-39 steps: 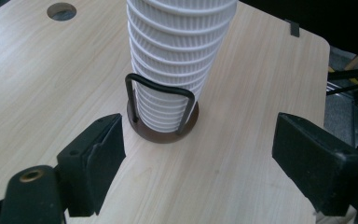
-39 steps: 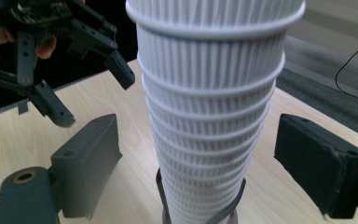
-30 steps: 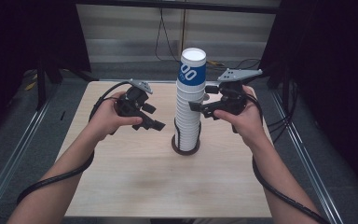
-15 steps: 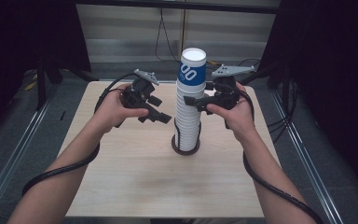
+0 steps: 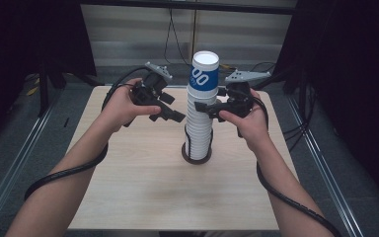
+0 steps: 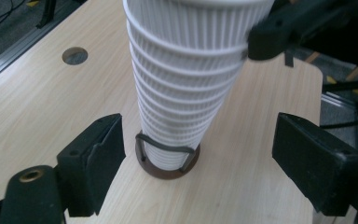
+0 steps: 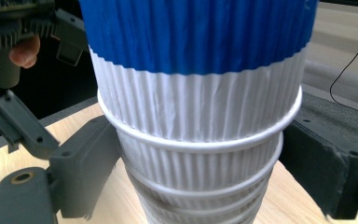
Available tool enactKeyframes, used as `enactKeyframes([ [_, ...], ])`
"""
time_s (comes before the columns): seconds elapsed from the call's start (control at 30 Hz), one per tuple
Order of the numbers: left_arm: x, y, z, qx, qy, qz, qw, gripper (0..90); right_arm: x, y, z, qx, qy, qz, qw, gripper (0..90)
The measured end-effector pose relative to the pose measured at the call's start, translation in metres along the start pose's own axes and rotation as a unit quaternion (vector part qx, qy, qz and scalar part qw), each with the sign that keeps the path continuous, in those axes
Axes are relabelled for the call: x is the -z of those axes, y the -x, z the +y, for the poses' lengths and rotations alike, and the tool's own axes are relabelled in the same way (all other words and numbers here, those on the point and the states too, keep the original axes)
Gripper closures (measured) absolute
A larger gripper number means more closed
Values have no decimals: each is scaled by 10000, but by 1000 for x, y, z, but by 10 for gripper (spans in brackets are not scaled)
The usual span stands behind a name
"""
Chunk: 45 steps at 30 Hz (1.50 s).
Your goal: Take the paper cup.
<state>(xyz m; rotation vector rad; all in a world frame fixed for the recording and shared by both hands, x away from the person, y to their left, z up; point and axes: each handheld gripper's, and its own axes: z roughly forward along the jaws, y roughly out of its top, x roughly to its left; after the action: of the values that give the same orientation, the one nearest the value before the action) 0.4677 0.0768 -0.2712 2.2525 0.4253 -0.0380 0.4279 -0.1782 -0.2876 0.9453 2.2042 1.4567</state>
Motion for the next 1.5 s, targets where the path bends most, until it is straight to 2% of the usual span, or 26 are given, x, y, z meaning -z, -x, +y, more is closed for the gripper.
enactKeyframes([
  [0.13,4,3,10,12,141,-14,9999,167,1,0,-1,27,-7,-13,10000,126],
  [0.5,13,7,31,-188,127,168,9996,165,-1,0,0,48,5,-13,10000,127],
  [0.67,15,8,40,-243,177,162,9994,165,0,0,-1,61,-1,-23,10000,126],
  [0.8,12,9,50,-297,236,157,9992,160,0,0,-1,74,8,-15,10000,126],
  [1.03,4,9,59,-356,422,156,9984,154,-1,-1,-1,74,7,-13,10000,126],
  [1.13,1,8,60,-304,524,220,9979,153,-1,0,-1,60,26,-3,10000,126],
  [1.3,-2,7,62,-272,738,172,9968,152,-1,0,-1,64,25,-3,10000,127],
  [1.5,-7,6,62,-203,853,161,9960,149,-1,-1,-2,65,36,-7,10000,127],
])
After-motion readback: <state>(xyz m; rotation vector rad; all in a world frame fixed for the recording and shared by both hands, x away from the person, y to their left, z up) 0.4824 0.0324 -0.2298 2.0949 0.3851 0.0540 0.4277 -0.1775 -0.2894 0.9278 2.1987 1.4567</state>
